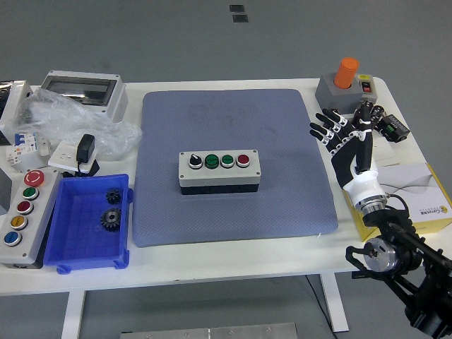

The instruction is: Pick up the button,place it on the desk,press the button,press the button

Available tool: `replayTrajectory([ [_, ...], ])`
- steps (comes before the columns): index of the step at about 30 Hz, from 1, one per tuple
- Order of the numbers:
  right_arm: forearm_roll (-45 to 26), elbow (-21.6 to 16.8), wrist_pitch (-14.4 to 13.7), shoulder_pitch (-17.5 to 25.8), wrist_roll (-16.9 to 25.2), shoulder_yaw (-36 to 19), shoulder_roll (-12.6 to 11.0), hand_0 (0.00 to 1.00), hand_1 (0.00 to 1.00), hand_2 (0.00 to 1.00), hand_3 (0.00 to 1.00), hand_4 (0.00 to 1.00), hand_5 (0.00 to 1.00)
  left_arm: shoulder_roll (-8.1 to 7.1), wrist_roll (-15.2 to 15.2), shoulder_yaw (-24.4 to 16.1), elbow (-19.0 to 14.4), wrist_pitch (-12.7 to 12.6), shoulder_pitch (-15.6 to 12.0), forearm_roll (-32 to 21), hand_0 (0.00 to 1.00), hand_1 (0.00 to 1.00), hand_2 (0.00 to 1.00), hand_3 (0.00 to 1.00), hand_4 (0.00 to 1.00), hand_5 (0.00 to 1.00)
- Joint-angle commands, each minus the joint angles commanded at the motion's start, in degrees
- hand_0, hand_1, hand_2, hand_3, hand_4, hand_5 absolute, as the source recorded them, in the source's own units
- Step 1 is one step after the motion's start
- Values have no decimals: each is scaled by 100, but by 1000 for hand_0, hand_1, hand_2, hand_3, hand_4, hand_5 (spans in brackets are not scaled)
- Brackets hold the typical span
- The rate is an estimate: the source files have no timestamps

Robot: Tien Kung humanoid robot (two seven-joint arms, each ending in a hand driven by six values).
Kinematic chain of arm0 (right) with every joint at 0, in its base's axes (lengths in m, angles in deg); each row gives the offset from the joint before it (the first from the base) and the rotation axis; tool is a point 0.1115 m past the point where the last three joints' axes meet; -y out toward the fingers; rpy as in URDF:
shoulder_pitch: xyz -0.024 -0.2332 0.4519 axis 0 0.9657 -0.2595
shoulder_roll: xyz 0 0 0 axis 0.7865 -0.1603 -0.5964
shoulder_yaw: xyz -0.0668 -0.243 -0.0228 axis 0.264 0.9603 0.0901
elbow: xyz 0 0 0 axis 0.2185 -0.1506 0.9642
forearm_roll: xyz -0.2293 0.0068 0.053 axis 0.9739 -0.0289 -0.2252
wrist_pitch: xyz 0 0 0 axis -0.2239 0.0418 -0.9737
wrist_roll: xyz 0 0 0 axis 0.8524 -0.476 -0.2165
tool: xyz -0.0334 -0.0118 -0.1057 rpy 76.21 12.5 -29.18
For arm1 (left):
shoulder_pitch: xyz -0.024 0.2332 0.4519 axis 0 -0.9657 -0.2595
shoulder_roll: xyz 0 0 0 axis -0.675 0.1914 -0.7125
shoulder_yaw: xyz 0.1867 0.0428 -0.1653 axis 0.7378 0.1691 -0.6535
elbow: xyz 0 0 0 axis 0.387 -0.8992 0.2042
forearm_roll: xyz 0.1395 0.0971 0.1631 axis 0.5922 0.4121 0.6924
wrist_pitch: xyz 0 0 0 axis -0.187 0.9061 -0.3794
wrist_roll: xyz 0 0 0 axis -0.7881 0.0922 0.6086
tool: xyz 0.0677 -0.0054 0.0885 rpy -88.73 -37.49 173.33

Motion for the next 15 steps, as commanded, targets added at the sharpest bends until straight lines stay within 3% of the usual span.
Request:
replayTrajectory([
  [15, 36, -27, -34, -36, -26, 46, 10, 768, 687, 731, 691, 998, 998, 4, 6, -21, 0, 4, 6, 4, 607, 621, 597, 620, 625, 435],
])
